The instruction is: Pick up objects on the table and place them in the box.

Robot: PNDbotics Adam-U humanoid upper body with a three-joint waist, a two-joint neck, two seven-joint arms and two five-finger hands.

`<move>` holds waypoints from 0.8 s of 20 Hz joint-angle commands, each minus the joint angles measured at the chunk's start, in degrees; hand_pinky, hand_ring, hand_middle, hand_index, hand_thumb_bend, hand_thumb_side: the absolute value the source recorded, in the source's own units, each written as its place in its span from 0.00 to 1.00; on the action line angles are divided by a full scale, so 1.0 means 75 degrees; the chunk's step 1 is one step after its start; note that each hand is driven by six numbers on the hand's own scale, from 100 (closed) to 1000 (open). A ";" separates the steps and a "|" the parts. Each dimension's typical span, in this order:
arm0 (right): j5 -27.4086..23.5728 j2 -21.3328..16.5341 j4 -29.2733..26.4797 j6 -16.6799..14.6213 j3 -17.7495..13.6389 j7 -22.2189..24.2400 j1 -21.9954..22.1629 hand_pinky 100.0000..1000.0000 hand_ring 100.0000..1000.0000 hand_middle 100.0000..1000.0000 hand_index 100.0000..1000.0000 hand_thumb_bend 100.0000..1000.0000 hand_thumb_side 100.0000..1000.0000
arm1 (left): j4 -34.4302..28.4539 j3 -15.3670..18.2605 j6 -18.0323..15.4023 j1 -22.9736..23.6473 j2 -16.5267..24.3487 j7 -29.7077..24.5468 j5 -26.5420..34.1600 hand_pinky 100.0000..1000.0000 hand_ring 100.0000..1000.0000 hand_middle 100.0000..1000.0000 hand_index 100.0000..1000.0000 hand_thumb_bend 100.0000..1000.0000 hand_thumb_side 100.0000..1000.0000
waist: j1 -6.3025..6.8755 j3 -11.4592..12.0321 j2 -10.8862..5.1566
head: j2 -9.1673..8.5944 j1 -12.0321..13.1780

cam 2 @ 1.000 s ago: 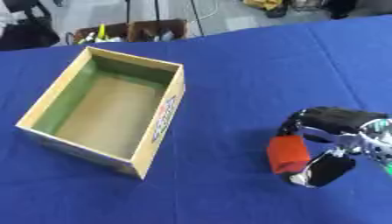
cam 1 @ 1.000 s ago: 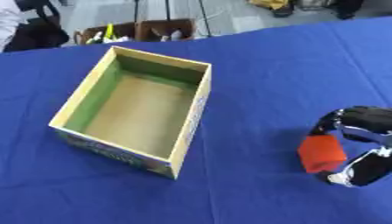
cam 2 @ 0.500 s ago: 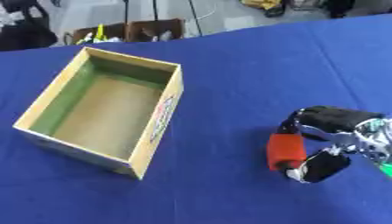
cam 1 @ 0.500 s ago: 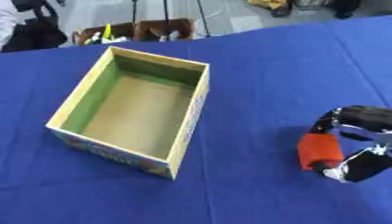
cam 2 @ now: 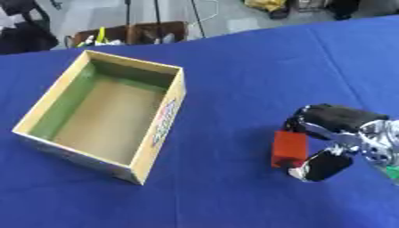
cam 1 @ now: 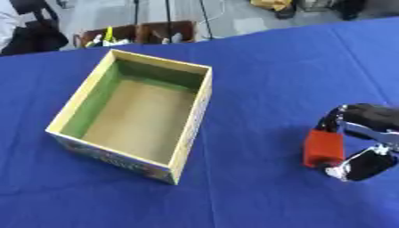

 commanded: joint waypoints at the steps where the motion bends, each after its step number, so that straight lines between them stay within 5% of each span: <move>1: -0.0063 -0.0138 -0.0090 0.0112 -0.0121 -0.0247 -0.0136 0.59 0.67 0.41 0.54 0.08 0.32 | -0.0153 0.0029 -0.0012 -0.0088 0.0116 0.0000 -0.0030 0.66 0.77 0.73 0.82 0.00 0.94 | -0.0046 -0.0016 -0.0152 | -0.0068 0.0024; 5: -0.0103 -0.0150 -0.0217 0.0264 -0.0196 -0.0553 -0.0200 0.58 0.64 0.37 0.50 0.00 0.33 | -0.0153 0.0031 -0.0017 -0.0091 0.0126 0.0008 -0.0035 0.66 0.77 0.73 0.82 0.00 0.94 | -0.0079 -0.0034 -0.0182 | -0.0062 0.0125; 14: -0.0398 -0.0107 -0.0368 0.0411 -0.0334 -0.1067 -0.0744 0.56 0.62 0.33 0.46 0.00 0.34 | -0.0153 0.0031 -0.0022 -0.0086 0.0146 0.0030 -0.0041 0.66 0.77 0.73 0.82 0.00 0.94 | -0.0214 -0.0008 -0.0270 | -0.0049 0.0319; 15: -0.0421 -0.0097 -0.0368 0.0401 -0.0337 -0.1100 -0.0851 0.56 0.61 0.33 0.46 0.00 0.40 | -0.0153 0.0029 -0.0022 -0.0086 0.0147 0.0030 -0.0041 0.66 0.77 0.73 0.82 0.00 0.94 | -0.0239 -0.0001 -0.0279 | -0.0055 0.0329; 16: -0.0435 -0.0084 -0.0368 0.0387 -0.0335 -0.1121 -0.0971 0.56 0.61 0.32 0.46 0.00 0.34 | -0.0153 0.0025 -0.0023 -0.0086 0.0149 0.0028 -0.0041 0.66 0.77 0.73 0.82 0.00 0.94 | -0.0263 0.0005 -0.0288 | -0.0060 0.0340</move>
